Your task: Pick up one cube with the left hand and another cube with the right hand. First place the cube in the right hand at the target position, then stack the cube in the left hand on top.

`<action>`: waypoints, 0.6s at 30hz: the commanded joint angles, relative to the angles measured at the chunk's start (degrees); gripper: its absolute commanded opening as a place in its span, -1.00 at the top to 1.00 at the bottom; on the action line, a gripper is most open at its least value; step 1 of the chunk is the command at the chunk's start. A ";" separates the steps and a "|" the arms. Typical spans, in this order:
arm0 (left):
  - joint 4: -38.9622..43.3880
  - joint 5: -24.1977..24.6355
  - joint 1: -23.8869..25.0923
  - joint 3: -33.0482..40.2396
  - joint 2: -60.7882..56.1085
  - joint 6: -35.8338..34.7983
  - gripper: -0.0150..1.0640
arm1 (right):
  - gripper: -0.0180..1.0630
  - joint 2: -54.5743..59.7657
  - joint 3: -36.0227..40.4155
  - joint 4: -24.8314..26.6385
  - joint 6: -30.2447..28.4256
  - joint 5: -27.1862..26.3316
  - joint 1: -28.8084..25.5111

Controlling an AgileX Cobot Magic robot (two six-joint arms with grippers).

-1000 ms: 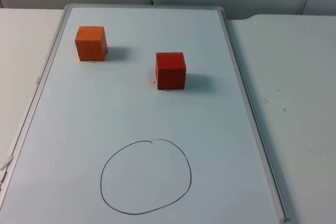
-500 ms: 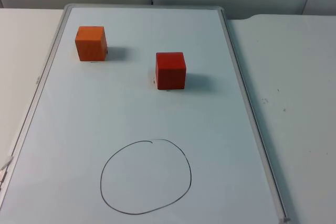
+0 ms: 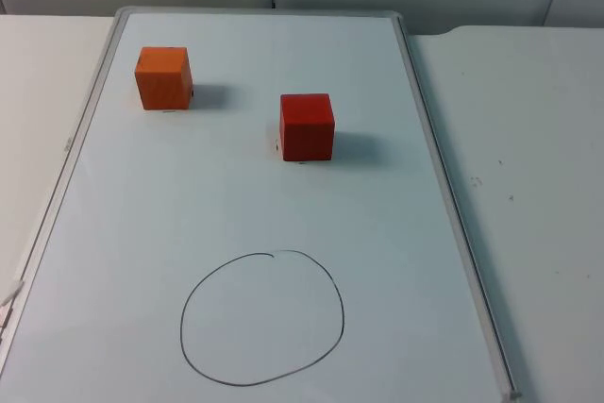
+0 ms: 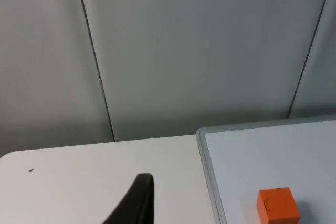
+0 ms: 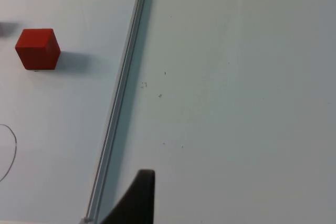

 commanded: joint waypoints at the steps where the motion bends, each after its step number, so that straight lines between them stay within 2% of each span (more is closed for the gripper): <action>1: -1.56 -0.74 -1.50 -3.41 4.32 1.24 -0.97 | -0.98 -0.12 0.40 0.14 -0.39 -0.51 -0.53; 5: -1.56 -0.85 -5.20 -7.60 11.73 1.77 -0.97 | -0.98 -0.12 0.40 0.14 -0.39 -0.51 -0.53; 8: -1.56 -1.71 -8.80 -11.85 21.43 1.29 -0.97 | -0.98 -0.12 0.40 0.14 -0.39 -0.51 -0.53; 9: -1.56 -1.71 -8.80 -11.85 21.43 1.29 -0.97 | -0.98 -0.12 0.40 0.14 -0.39 -0.51 -0.53; 13: -1.59 -1.14 -8.82 -16.98 33.50 -3.96 -0.97 | -0.98 -0.12 0.40 0.14 -0.39 -0.51 -0.53; 14: -1.59 -1.14 -8.82 -16.98 33.50 -3.96 -0.97 | -0.98 -0.12 0.40 0.14 -0.39 -0.51 -0.53; 18: -1.64 -0.69 -10.20 -22.20 45.22 -3.84 -0.97 | -0.98 -0.12 0.40 0.14 -0.39 -0.51 -0.53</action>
